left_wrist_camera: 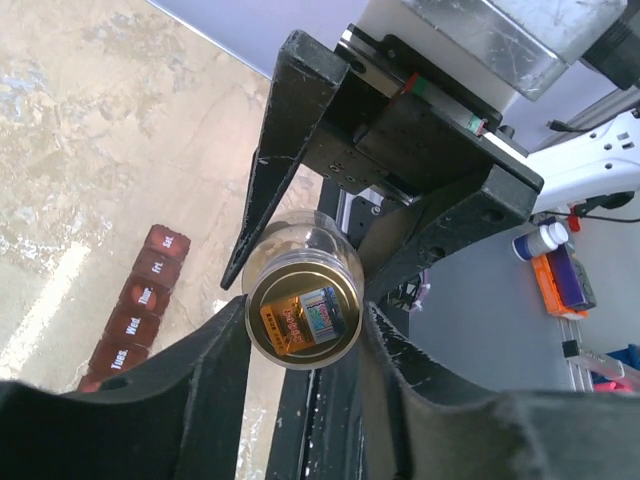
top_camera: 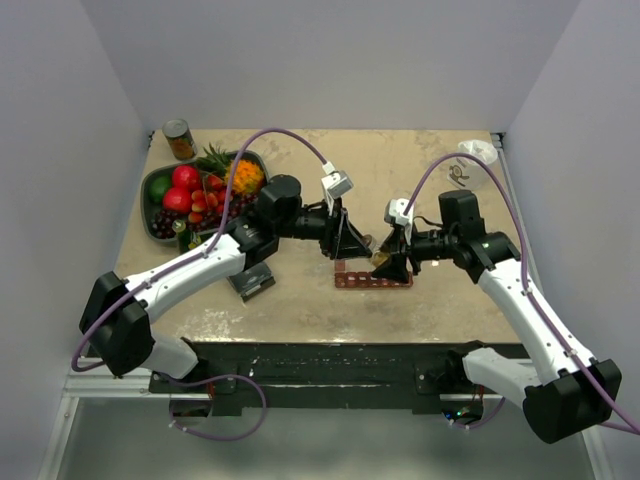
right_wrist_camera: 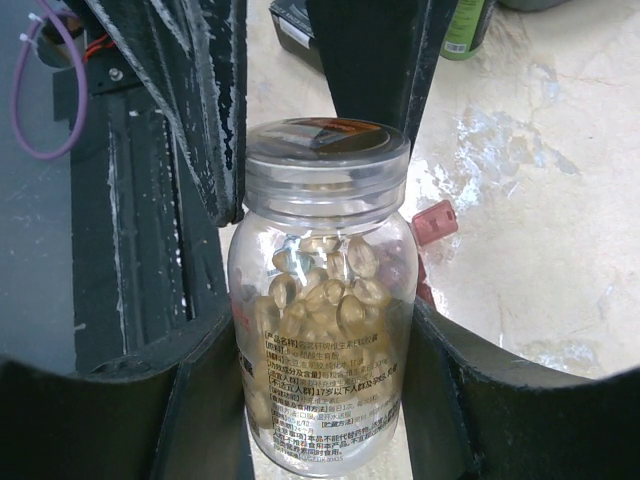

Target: Sort the pills into containers

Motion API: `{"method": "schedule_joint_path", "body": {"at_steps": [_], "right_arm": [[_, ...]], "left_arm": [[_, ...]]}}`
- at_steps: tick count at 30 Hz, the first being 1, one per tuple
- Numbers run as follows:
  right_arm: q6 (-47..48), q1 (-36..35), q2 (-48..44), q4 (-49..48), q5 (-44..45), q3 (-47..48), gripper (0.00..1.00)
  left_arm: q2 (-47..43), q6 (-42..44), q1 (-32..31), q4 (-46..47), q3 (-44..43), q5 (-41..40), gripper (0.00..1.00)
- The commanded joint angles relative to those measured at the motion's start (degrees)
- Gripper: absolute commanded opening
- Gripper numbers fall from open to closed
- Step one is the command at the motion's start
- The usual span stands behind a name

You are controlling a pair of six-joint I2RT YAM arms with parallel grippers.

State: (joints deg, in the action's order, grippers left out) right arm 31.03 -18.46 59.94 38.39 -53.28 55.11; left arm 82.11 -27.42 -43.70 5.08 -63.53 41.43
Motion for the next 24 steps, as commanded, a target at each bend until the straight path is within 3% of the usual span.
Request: {"method": "schedule_joint_path", "body": {"at_steps": [1,2,5,12,14,18,19,22,24], "right_arm": [[-0.4,-0.2,-0.3,-1.0,-2.6,2.4,0.0],[-0.6,-0.3,-0.3,-1.0,-3.1,2.3,0.0],[-1.5,-0.3,-0.2,-1.0,-6.0,2.1,0.0],[-5.8,-0.3,0.1,-2.3,-19.7,1.1,0.0],[-8.6,-0.3,0.1,-3.7,-22.5,-0.2,0.0],[-10.3,-0.3,0.1,-5.8,-22.3,-0.7,0.0],[-9.8,-0.3,0.0,-5.7,-21.9,-0.4,0.0],[-8.3,-0.3,-0.4,-4.7,-19.8,-0.4,0.0],[-7.4,-0.3,-0.5,-4.1,-18.8,-0.4,0.0]], "left_arm": [[0.6,6.3,-0.2,-0.1,-2.3,3.3,0.35],[0.6,10.1,-0.2,-0.6,-2.2,3.8,0.28],[0.5,20.2,-0.1,-3.9,-2.1,7.4,0.24],[-0.2,51.7,0.9,-14.0,1.9,16.8,0.26],[0.0,51.6,3.3,-11.4,3.4,17.4,0.32],[-2.1,42.9,7.7,0.3,7.0,18.8,0.49],[-3.2,39.1,8.4,5.3,9.3,18.2,0.6],[-8.4,35.0,9.5,13.3,14.5,15.6,0.76],[-12.0,33.4,9.6,16.3,17.0,14.6,0.8]]}}
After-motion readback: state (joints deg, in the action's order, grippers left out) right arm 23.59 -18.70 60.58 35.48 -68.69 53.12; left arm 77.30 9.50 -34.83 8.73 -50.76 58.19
